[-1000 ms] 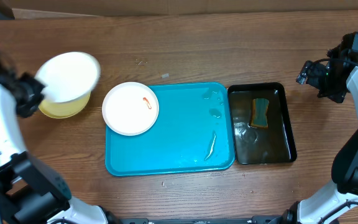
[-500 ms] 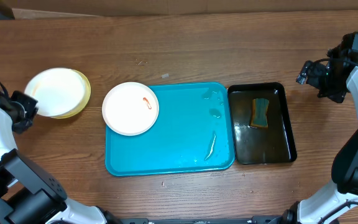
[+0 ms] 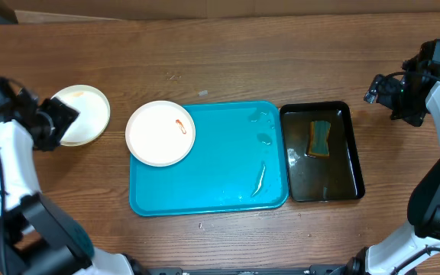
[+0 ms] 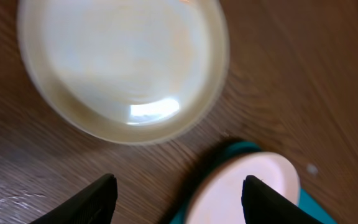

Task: Clean dirty plates on tray and stack at the side
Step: 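Release the stacked plate and move the left gripper to the remaining white plate, then pinch the white plate rim and drag it to the tray center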

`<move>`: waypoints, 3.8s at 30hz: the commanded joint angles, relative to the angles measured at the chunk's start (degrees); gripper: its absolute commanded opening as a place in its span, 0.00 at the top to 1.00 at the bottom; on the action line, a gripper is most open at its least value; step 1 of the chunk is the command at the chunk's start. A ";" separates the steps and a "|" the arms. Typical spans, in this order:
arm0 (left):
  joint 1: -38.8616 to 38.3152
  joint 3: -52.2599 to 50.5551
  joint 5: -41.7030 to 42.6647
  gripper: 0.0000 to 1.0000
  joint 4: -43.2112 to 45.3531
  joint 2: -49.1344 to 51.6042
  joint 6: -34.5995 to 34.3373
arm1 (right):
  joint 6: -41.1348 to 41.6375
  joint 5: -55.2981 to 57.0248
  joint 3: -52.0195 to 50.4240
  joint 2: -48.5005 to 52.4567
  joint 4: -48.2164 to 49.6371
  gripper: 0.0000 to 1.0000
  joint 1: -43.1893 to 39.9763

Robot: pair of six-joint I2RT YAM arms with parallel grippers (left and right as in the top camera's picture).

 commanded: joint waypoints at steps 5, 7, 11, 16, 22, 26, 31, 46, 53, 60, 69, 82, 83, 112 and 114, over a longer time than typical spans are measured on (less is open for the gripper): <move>-14.91 2.01 1.64 0.34 -4.57 -9.99 1.95 | 0.04 0.26 0.81 -1.38 0.20 0.00 -0.26; -19.52 2.01 0.76 0.34 -5.46 -10.12 2.32 | 0.04 0.26 0.81 -1.38 0.20 0.00 -0.26; -27.82 1.77 -2.40 0.34 -6.23 -10.10 2.34 | 0.04 0.26 0.81 -1.38 0.20 0.00 -0.26; -36.28 1.77 -6.80 0.32 -5.75 -10.10 2.32 | 0.04 0.26 0.81 -1.38 0.22 0.00 -0.26; -42.01 1.77 -13.22 0.32 -5.16 -10.10 2.01 | 0.04 0.26 0.81 -1.38 0.22 0.00 -0.26; -42.32 1.75 -14.86 0.32 -3.74 -10.10 2.01 | 0.04 0.26 0.81 -1.38 0.22 0.00 -0.26; -41.97 1.77 -19.15 0.33 -4.00 -10.10 2.03 | 0.04 0.26 0.81 -1.38 0.22 0.00 -0.26; -41.38 1.73 -31.10 0.25 -7.37 -10.10 -0.33 | 0.04 0.28 0.81 -1.38 0.22 0.00 -0.26; -36.44 1.57 -36.65 0.25 -12.50 -10.10 -3.74 | 0.04 0.26 0.81 -1.38 0.22 0.00 -0.26; -28.17 -1.29 -31.67 0.25 -11.30 -10.01 -3.93 | 0.04 0.28 0.81 -1.38 0.22 0.00 -0.26; -25.18 -2.78 -28.98 0.26 -8.28 -9.99 -3.32 | 0.04 0.26 0.81 -1.38 0.22 0.00 -0.26; -25.18 -6.80 -29.14 0.25 -3.91 -9.99 -3.52 | 0.04 0.26 0.81 -1.38 0.22 0.00 -0.26; -25.18 -6.86 -29.14 0.25 -3.89 -9.99 -3.52 | 0.04 0.28 0.81 -1.38 0.20 0.00 -0.26; -25.20 -26.05 -25.92 0.64 17.25 -9.99 -3.30 | 0.04 0.26 0.81 -1.38 0.22 0.00 -0.26; -25.20 -27.10 -25.53 0.65 18.93 -9.99 -2.23 | 0.04 0.28 0.81 -1.38 0.22 0.00 -0.26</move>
